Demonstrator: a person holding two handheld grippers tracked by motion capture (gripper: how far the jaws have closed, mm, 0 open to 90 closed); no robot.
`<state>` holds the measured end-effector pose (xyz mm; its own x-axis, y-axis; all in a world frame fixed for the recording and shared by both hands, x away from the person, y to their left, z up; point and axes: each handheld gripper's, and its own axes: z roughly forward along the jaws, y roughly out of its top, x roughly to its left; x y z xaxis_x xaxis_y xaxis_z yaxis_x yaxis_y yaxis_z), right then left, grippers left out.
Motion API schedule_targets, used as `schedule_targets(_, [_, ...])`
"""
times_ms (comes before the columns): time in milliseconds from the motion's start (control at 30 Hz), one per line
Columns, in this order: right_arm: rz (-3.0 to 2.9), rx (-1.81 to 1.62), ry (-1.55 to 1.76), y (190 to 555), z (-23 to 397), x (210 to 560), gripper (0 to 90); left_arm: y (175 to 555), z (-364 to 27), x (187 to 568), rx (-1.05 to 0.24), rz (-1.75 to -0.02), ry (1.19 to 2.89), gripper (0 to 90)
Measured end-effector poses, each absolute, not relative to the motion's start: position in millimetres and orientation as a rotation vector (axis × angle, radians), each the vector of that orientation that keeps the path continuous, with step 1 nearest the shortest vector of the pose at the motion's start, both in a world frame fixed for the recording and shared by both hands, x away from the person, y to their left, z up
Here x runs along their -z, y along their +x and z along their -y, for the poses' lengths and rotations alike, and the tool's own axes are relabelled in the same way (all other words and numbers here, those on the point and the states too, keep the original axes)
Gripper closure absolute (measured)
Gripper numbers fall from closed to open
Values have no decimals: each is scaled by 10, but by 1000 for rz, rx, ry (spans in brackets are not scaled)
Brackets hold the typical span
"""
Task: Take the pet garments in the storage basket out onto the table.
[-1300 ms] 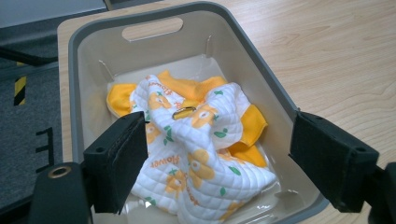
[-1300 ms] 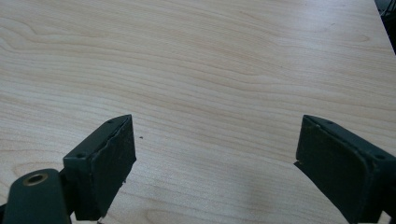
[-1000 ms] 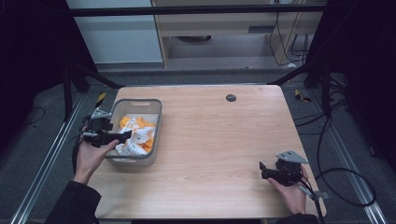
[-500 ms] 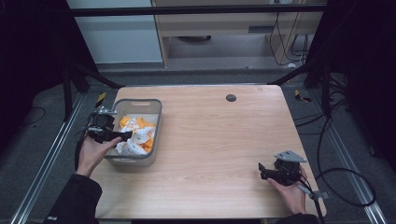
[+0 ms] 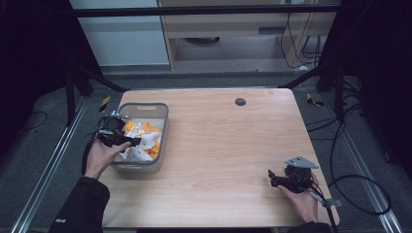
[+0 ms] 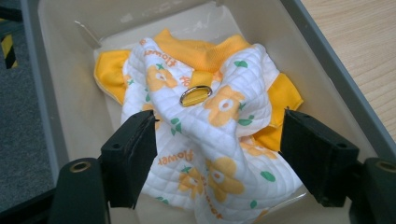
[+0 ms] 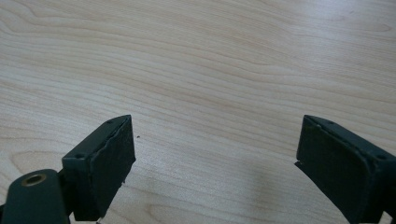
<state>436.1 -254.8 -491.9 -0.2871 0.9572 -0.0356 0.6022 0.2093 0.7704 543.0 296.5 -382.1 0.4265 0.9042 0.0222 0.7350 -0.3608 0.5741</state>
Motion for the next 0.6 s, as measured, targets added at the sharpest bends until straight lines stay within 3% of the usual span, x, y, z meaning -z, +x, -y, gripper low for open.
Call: schedule_targets(600, [-1982,-887,1444,4370,2542,4931,114,5565,-2901,4023,-379,-1427,2290,372])
